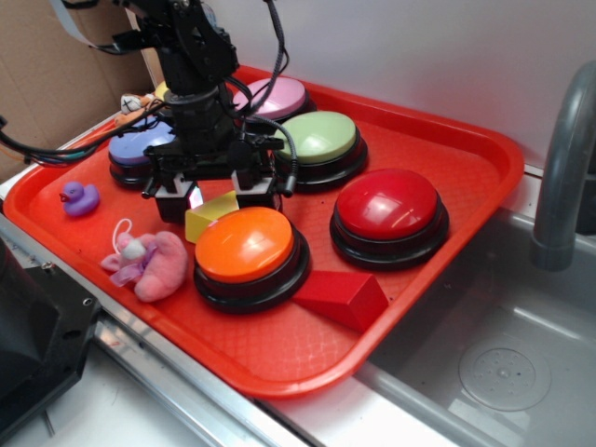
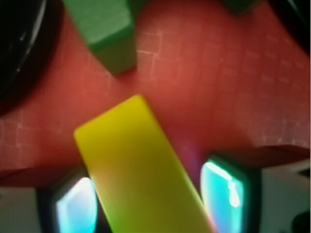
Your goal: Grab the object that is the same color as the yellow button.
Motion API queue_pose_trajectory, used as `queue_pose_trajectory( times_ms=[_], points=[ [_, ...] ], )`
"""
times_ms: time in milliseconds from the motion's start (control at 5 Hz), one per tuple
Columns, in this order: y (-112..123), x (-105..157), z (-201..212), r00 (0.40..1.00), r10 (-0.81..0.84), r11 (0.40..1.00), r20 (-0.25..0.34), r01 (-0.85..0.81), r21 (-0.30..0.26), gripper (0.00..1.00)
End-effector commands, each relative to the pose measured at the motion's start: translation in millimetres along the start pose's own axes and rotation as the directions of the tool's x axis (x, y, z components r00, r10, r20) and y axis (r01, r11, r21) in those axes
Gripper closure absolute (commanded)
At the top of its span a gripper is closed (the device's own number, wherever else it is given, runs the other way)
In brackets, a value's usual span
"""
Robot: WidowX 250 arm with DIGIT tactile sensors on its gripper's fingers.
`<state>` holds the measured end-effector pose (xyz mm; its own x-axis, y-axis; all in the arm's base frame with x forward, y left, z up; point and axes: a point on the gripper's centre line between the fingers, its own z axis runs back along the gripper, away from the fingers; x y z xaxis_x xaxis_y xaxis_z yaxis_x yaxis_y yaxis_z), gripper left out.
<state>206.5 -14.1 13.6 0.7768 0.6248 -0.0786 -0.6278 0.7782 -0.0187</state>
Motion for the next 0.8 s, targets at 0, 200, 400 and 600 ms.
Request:
queue_pose_trajectory(
  times_ms=[0, 200, 400, 600],
  points=[
    [5, 3, 16, 0.999, 0.029, 0.999, 0.038, -0.030, 0.031, 1.00],
    [3, 6, 47, 0.999, -0.036, 0.998, 0.016, 0.035, 0.056, 1.00],
    [-4, 6, 88, 0.989, -0.129, 0.991, 0.078, 0.127, 0.030, 1.00],
    [-17, 1, 124, 0.967, -0.217, 0.976, 0.133, 0.220, -0.007, 1.00]
  ],
)
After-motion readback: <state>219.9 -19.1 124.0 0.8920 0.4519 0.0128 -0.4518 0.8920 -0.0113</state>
